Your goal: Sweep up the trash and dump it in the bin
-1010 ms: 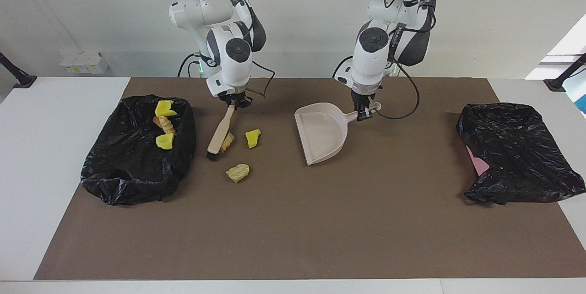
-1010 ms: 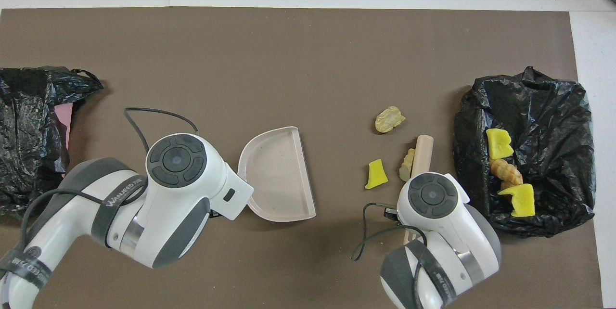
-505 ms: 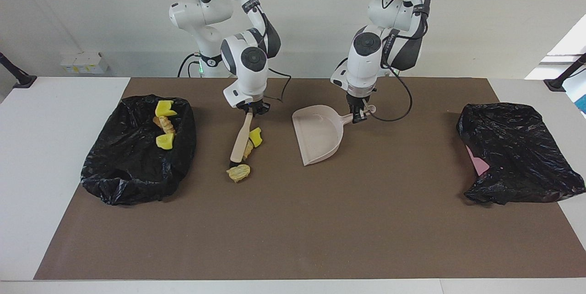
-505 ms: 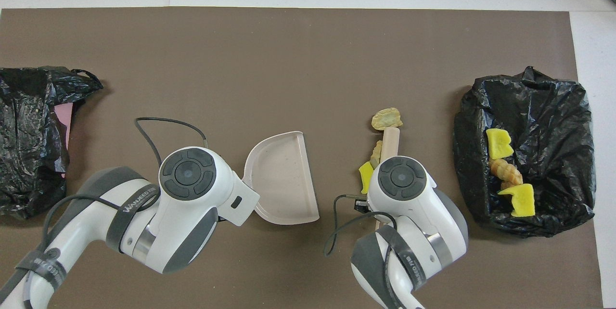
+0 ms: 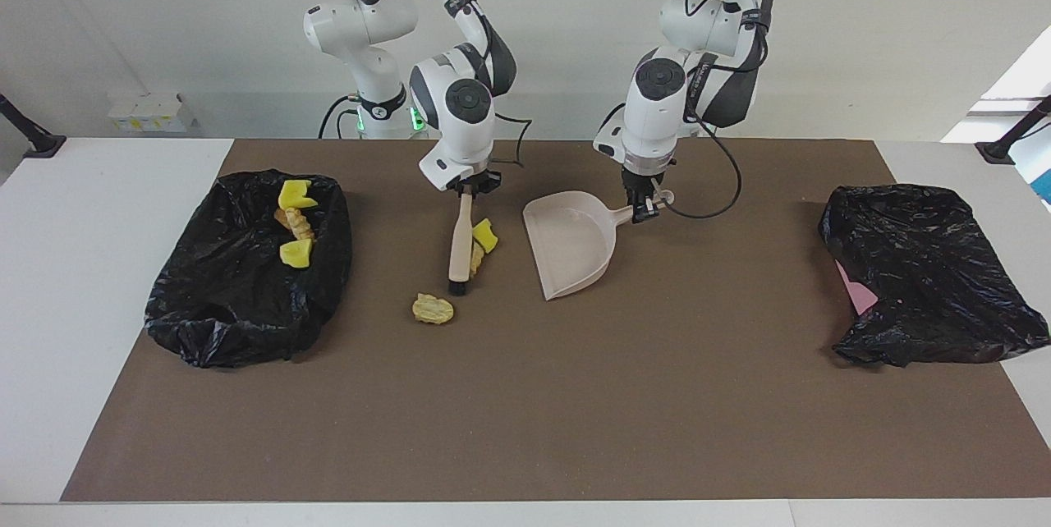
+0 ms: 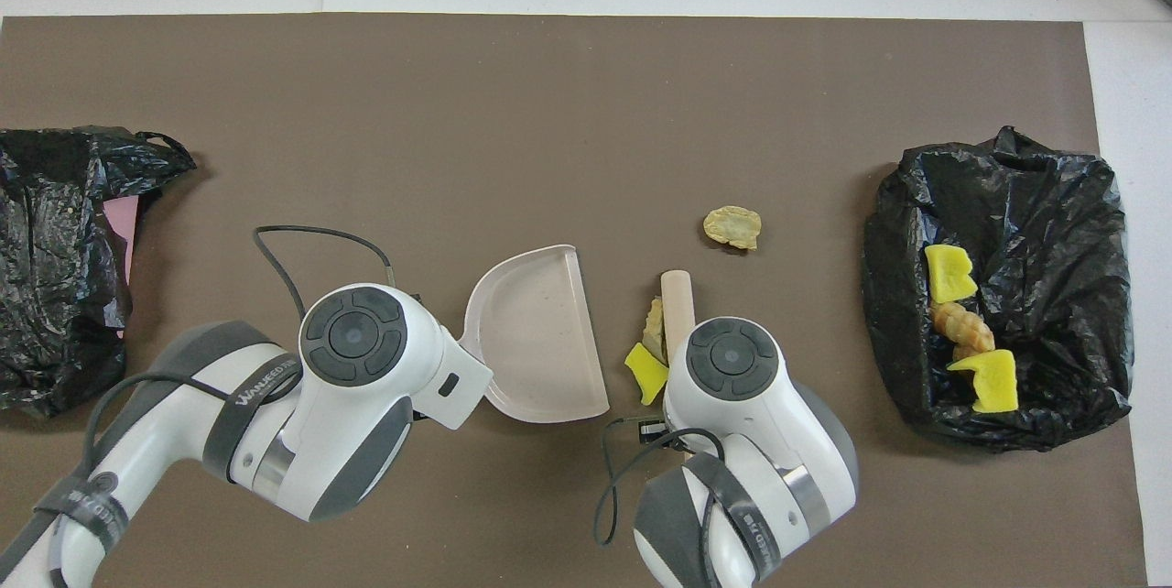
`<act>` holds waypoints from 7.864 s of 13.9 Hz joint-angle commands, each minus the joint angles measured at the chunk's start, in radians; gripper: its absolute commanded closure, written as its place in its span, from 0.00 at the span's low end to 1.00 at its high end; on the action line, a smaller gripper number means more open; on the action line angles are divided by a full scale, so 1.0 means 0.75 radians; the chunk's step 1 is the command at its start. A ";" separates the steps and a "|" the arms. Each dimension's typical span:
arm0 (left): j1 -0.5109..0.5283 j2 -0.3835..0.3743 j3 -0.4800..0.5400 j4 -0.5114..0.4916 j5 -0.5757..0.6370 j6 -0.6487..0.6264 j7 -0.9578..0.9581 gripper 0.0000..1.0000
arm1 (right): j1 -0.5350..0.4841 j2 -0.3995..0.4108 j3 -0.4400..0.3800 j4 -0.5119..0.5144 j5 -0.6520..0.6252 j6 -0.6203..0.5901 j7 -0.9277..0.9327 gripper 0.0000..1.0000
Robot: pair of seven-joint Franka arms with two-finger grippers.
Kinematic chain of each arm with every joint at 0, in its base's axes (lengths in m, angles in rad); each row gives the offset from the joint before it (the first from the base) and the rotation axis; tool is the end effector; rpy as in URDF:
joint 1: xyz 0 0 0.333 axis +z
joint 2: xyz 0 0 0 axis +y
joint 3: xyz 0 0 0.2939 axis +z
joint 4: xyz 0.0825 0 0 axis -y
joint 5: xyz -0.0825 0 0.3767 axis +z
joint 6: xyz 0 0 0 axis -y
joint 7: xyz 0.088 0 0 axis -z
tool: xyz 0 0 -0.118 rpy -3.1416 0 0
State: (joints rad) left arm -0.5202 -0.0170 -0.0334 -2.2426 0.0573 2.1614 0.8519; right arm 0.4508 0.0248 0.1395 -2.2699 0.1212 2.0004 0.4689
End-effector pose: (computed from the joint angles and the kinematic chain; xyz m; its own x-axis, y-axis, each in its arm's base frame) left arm 0.4326 -0.2641 0.3409 0.1304 -0.9884 -0.0774 -0.9911 -0.1322 0.0186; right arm 0.3915 0.2727 0.2992 0.9519 0.0449 -0.3032 0.0624 -0.9969 0.0482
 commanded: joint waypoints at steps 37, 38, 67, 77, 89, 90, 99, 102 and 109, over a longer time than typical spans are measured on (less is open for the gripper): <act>0.023 -0.008 0.012 -0.074 0.026 0.157 -0.081 1.00 | -0.258 0.343 0.006 0.523 -0.391 -0.303 -0.439 1.00; 0.023 -0.008 0.012 -0.074 0.026 0.155 -0.099 1.00 | -0.223 0.321 0.010 0.493 -0.366 -0.305 -0.441 1.00; 0.295 0.100 0.012 0.020 -0.330 0.319 0.410 1.00 | 0.221 -0.266 0.021 0.073 0.139 -0.299 0.135 1.00; 0.520 0.104 0.016 0.316 -0.367 -0.022 0.655 1.00 | 0.579 -0.091 0.029 -0.046 0.266 0.163 0.565 1.00; 0.988 0.196 0.028 0.622 -0.326 -0.339 1.169 1.00 | 0.604 -0.037 0.029 -0.074 0.266 0.170 0.502 0.91; 1.039 0.205 0.026 0.644 -0.285 -0.370 1.216 1.00 | 0.600 -0.035 0.029 -0.074 0.266 0.170 0.500 0.79; 1.362 0.340 0.030 0.934 -0.019 -0.419 1.466 1.00 | 0.500 -0.009 0.021 0.034 0.243 0.168 0.504 0.14; 1.383 0.378 0.030 0.992 0.136 -0.356 1.513 1.00 | 0.328 -0.064 0.017 0.079 0.235 0.145 0.492 0.00; 1.267 0.364 0.028 0.927 0.614 -0.198 1.315 1.00 | -0.101 -0.113 0.015 0.398 0.209 -0.235 0.167 0.00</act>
State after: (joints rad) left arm 0.4742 0.2600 -0.0211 -1.5349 0.4373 1.9942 1.8981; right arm 0.4575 -0.0648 0.1401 -2.0365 0.2903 1.9000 0.6692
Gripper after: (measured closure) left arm 0.687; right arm 0.000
